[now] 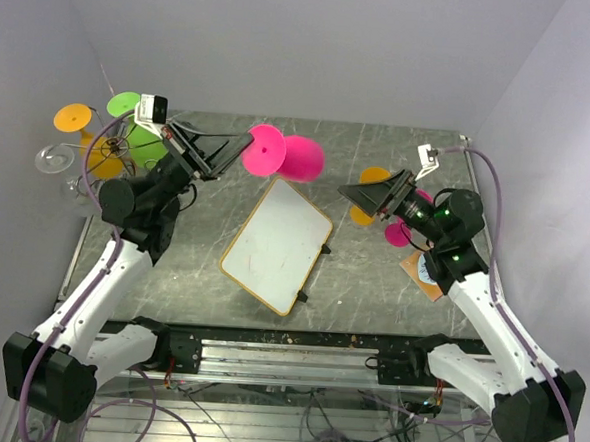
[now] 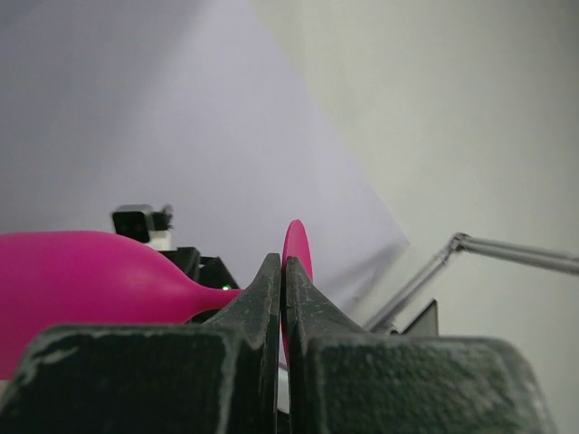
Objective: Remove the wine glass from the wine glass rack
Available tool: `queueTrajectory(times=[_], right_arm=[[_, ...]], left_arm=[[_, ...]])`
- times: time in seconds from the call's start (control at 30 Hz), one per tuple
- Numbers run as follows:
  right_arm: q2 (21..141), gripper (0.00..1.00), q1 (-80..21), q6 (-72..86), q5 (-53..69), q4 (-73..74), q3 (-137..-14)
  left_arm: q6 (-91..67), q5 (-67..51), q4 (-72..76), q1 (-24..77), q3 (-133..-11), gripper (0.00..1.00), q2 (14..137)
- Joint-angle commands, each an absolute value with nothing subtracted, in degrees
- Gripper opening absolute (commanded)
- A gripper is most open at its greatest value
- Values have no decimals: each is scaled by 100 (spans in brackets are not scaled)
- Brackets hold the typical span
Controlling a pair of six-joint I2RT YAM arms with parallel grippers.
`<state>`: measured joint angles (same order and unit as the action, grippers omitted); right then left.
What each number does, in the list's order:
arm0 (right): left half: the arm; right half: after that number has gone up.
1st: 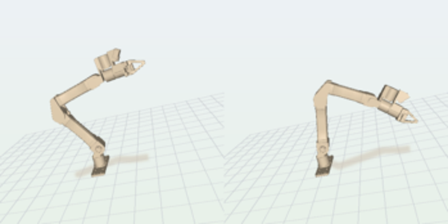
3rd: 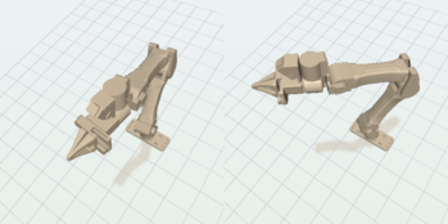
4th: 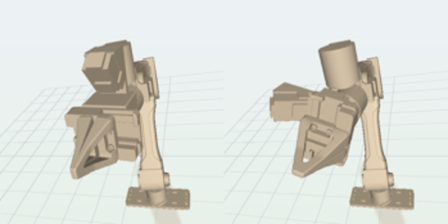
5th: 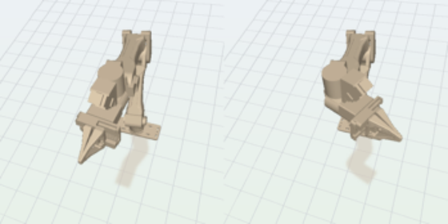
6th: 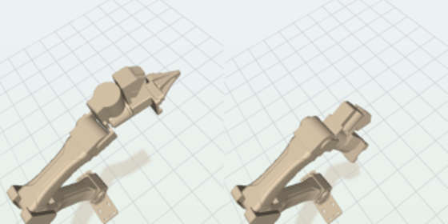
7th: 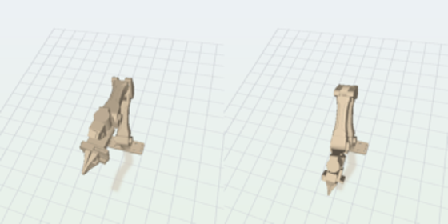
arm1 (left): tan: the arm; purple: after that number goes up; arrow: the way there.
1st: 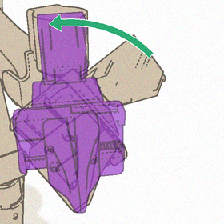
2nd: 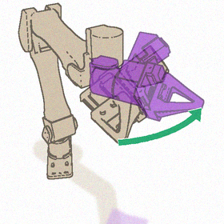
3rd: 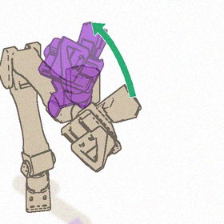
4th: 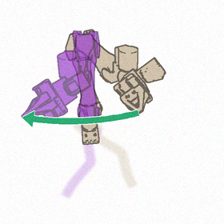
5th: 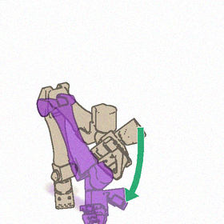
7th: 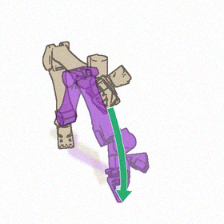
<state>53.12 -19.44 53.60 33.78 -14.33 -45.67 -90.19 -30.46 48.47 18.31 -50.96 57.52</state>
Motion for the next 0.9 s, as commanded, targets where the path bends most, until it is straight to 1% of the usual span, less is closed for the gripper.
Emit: queueTrajectory(times=[0.0,0.13,0.27,0.37,0.5,0.67,0.77,0.87], right_arm=[[5654,91,-2123,6802,4432,-4408,-4439],[6003,84,-2360,7299,4533,-5591,-4551],[6271,75,-2708,7552,4476,-6325,-4717],[6434,63,-3010,7847,4460,-6895,-4784],[6459,43,-3177,8239,4243,-7552,-4632],[6313,29,-3225,8352,3957,-7989,-4354],[6231,25,-3232,8367,3881,-8207,-4273],[6176,14,-3239,8365,3861,-8306,-4284]], left_arm=[[-9843,-2977,6857,2096,-4803,7,5740],[-10220,-2819,7576,2324,-4584,7,5881],[-10175,-2693,7991,2694,-4471,7,6005],[-9910,-2671,7963,2910,-4435,7,5991],[-9766,-2641,8013,3025,-4385,7,5980],[-9844,-2640,8393,3086,-4427,7,6112],[-9845,-2633,8500,3166,-4459,7,6168],[-9665,-2669,8262,3304,-4491,7,6161]])
